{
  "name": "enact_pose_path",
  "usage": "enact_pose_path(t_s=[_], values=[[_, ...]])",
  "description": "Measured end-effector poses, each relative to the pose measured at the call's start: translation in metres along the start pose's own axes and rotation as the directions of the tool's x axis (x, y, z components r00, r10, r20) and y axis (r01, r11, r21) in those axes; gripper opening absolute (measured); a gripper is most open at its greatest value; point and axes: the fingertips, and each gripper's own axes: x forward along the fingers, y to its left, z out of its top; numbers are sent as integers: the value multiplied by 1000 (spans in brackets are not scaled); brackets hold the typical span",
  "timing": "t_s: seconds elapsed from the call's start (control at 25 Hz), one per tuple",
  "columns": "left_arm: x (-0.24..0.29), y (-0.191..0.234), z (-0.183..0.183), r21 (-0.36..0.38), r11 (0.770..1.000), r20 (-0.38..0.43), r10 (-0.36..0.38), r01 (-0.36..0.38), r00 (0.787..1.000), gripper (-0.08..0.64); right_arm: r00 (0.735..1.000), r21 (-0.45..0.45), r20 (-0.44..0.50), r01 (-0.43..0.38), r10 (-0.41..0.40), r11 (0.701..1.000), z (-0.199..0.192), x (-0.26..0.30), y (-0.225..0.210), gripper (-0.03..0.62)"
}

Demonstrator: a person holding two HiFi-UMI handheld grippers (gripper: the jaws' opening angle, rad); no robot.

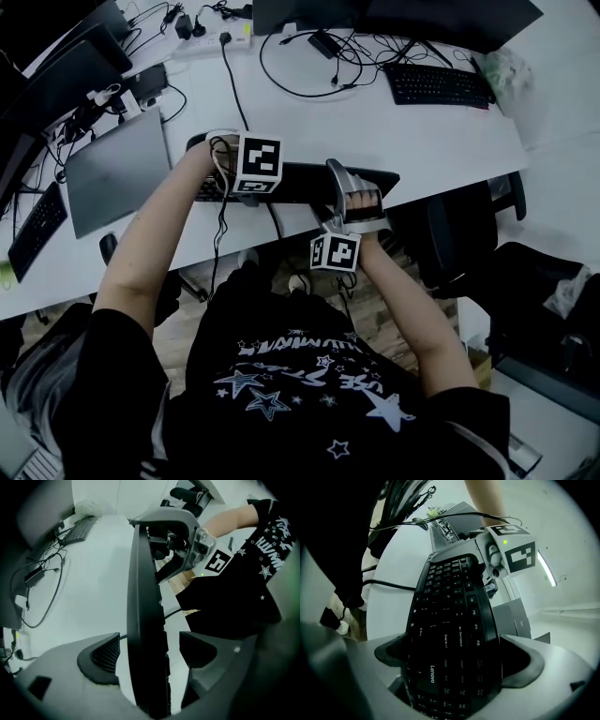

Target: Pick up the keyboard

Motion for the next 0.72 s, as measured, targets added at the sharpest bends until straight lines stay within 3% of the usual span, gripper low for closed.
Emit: enact_pose_path(t_s=[0.04,0.08,0.12,0.36,0.52,0.64,0.72], values=[[2,-2,0,6,1000,-15,7,-7,1000,383,1000,-2,1,10,-10,1000,0,-1,0,574],[3,-4,1,12,1000,-20,23,-23,1000,256,1000,-4,4,20,-20,1000,0,-2,-1,574],[3,-5,1,15,999,-20,42,-41,999,173,999,-8,8,32,-32,999,0,-4,-1,574],[3,-20,3,-27,994,-15,110,-110,994,97,991,-37,21,133,-132,990,1,-14,-3,572],[3,-30,0,-113,979,-8,172,-172,985,93,987,9,17,159,-159,987,-1,-28,-10,572],[2,-37,-2,-203,956,12,217,-210,976,92,979,57,23,202,-203,978,-6,-42,-23,572],[-2,-40,-3,-270,929,23,267,-251,963,91,973,102,21,229,-232,968,-13,-52,-34,572]])
